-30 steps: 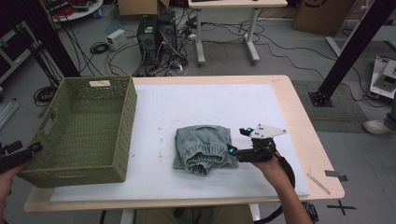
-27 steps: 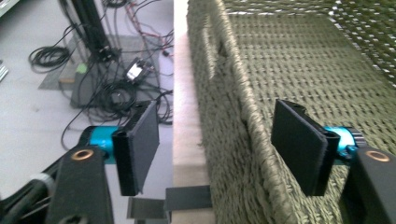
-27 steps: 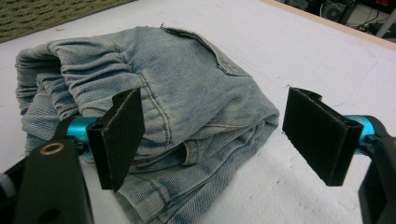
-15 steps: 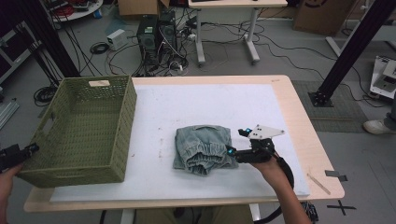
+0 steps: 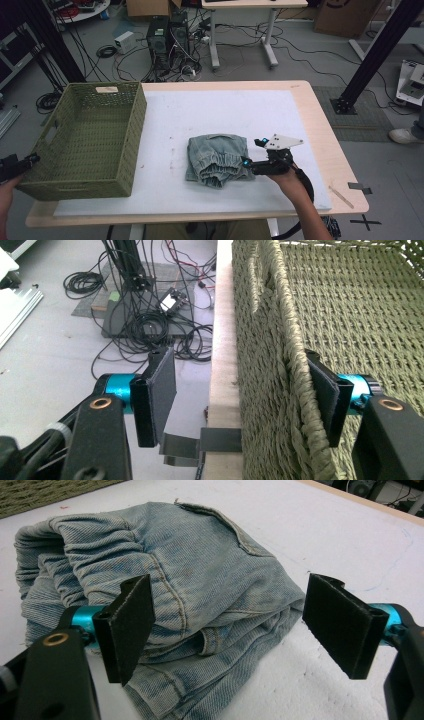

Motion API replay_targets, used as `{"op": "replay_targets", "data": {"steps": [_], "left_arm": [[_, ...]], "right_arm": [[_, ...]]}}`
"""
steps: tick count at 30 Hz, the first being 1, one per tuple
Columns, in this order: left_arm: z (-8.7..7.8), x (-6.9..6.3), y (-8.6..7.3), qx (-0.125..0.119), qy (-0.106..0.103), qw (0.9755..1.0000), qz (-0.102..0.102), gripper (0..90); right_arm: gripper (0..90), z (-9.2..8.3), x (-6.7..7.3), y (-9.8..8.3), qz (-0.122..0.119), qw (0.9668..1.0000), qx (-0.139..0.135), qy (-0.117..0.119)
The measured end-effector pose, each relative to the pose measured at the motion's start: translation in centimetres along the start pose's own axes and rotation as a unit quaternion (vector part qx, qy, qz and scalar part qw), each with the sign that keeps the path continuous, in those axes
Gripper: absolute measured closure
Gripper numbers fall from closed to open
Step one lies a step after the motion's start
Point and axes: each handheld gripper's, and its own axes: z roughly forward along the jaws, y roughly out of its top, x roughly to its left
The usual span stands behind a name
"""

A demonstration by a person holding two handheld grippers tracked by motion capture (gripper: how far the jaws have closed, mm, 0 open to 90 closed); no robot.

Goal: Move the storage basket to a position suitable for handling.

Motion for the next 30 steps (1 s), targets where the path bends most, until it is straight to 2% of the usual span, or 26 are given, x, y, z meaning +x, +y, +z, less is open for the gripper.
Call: {"op": "replay_targets", "data": {"steps": [2,6,11,15,19,20,21,30], "left_arm": [[0.0,0.0,0.0,-0.008,-0.005,1.0,0.0,37.6],[-0.6,0.0,-0.2,-0.045,-0.033,0.9985,0.0,37.5],[-1.9,-0.3,0.4,-0.092,-0.062,0.9938,-0.008,36.5],[-2.6,-1.3,1.2,-0.106,-0.079,0.9912,0.006,35.9],[-2.8,-2.7,2.1,-0.12,-0.103,0.9874,0.017,34.8],[-2.8,-2.7,2.1,-0.12,-0.103,0.9874,0.017,34.1],[-2.9,-3.3,2.4,-0.13,-0.114,0.9848,0.018,32.9],[-3.3,-6.5,3.6,-0.157,-0.149,0.9756,0.038,28.1]], "right_arm": [[21.3,0.0,0.0,0.0,0.001,1.0,0.0,0.001],[21.3,0.0,0.0,0.1,0.001,1.0,-0.001,0.002],[21.3,0.0,0.0,0.1,0.001,1.0,-0.003,0.002],[21.3,-0.1,-0.1,0.0,0.002,1.0,-0.006,0.002],[21.3,-0.2,-0.1,0.0,0.002,1.0,-0.006,0.004],[21.3,-0.2,-0.1,0.0,0.002,1.0,-0.006,0.004],[21.3,-0.3,-0.2,0.0,0.002,1.0,-0.007,0.004],[21.3,-0.8,-0.5,-0.1,0.001,0.9999,-0.012,0.002]]}}
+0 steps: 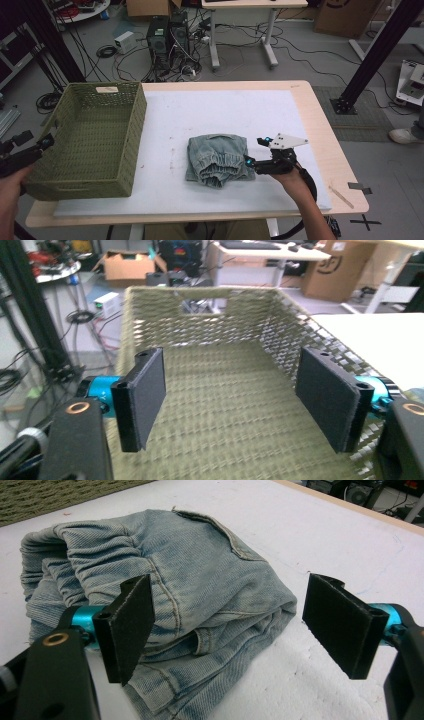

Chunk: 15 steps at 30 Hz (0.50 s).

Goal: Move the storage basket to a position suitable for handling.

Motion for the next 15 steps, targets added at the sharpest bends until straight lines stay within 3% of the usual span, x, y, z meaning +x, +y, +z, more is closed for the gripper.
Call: {"op": "replay_targets", "data": {"steps": [15], "left_arm": [[1.8,-5.1,0.7,-0.032,-0.057,0.9978,0.012,25.6]], "right_arm": [[21.3,-0.4,-0.1,-0.1,-0.002,1.0,-0.003,0.002]]}}
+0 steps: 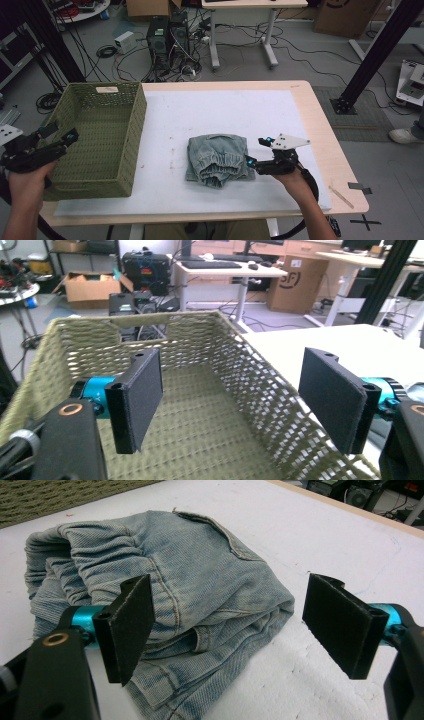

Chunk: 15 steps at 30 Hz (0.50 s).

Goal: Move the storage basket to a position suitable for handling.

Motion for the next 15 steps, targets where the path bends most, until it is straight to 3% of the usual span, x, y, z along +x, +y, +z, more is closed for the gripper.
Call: {"op": "replay_targets", "data": {"steps": [6,15], "left_arm": [[0.8,-2.0,-0.1,-0.001,-0.023,0.9997,0.008,25.6],[1.6,-4.7,-0.2,-0.008,-0.023,0.9997,0.007,25.6]], "right_arm": [[21.3,0.0,0.0,0.0,0.0,1.0,-0.001,0.0],[21.3,-0.1,-0.2,-0.2,0.0,1.0,-0.002,0.001]]}}
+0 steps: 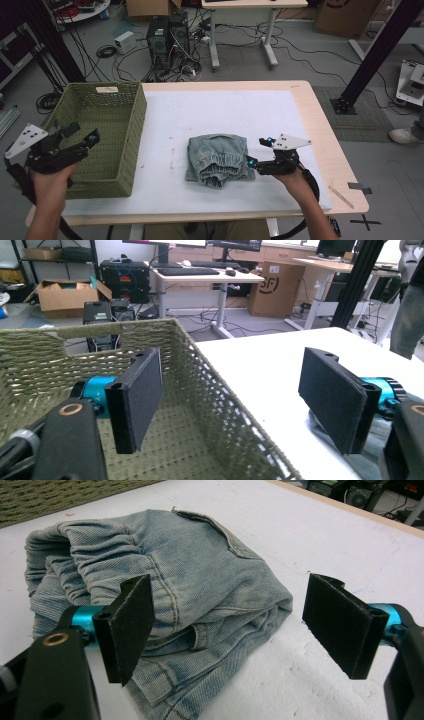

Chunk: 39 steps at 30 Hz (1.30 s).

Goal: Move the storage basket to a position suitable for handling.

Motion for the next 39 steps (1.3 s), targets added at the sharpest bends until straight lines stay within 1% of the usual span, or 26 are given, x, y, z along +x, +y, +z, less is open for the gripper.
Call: {"op": "replay_targets", "data": {"steps": [3,10,11,12,17,23,25,27,29,30,31,35,38,39], "left_arm": [[0.5,-1.2,-0.1,-0.004,0.007,1.0,0.001,25.6],[2.1,-4.3,-0.5,-0.009,0.005,0.9999,0.0,25.6],[2.1,-4.3,-0.5,-0.009,0.005,0.9999,0.0,25.6],[2.7,-5.2,-0.5,-0.006,0.002,1.0,0.003,25.6],[4.1,-7.3,-0.4,-0.006,-0.007,0.9999,0.004,25.6],[5.9,-9.7,-0.3,-0.005,-0.028,0.9996,0.005,25.6],[6.5,-10.5,-0.3,-0.003,-0.035,0.9994,0.008,25.6],[7.0,-11.1,-0.4,-0.004,-0.04,0.9991,0.011,25.6],[7.4,-11.7,-0.5,-0.002,-0.046,0.9989,0.011,25.6],[7.4,-11.7,-0.5,-0.002,-0.046,0.9989,0.011,25.6],[7.8,-12.1,-0.6,-0.002,-0.05,0.9987,0.01,25.6],[8.3,-12.8,-0.9,-0.001,-0.057,0.9983,0.008,25.6],[8.7,-13.4,-1.2,0.001,-0.062,0.9981,0.01,25.6],[8.7,-13.5,-1.2,0.002,-0.063,0.9979,0.014,25.6]], "right_arm": [[21.3,-0.1,-0.1,0.0,0.002,1.0,-0.001,0.001],[21.3,-0.1,-0.4,0.0,-0.001,1.0,-0.002,0.006],[21.3,-0.2,-0.4,0.0,-0.002,1.0,-0.002,0.007],[21.3,-0.2,-0.5,0.0,-0.002,1.0,-0.003,0.007],[21.3,-0.5,-0.7,-0.2,-0.001,1.0,-0.004,0.008],[21.3,-0.9,-0.8,-0.3,0.001,1.0,-0.007,0.006],[21.3,-1.0,-0.9,-0.3,-0.002,1.0,-0.006,0.006],[21.3,-1.1,-0.9,-0.2,-0.001,1.0,-0.006,0.006],[21.3,-1.2,-0.9,-0.3,-0.001,1.0,-0.007,0.005],[21.3,-1.2,-0.9,-0.3,-0.001,1.0,-0.008,0.005],[21.3,-1.2,-1.0,-0.3,-0.002,1.0,-0.008,0.005],[21.3,-1.3,-1.0,-0.3,-0.001,0.9999,-0.009,0.004],[21.3,-1.4,-0.9,-0.4,-0.001,1.0,-0.008,0.006],[21.3,-1.4,-1.0,-0.4,-0.002,1.0,-0.008,0.004]]}}
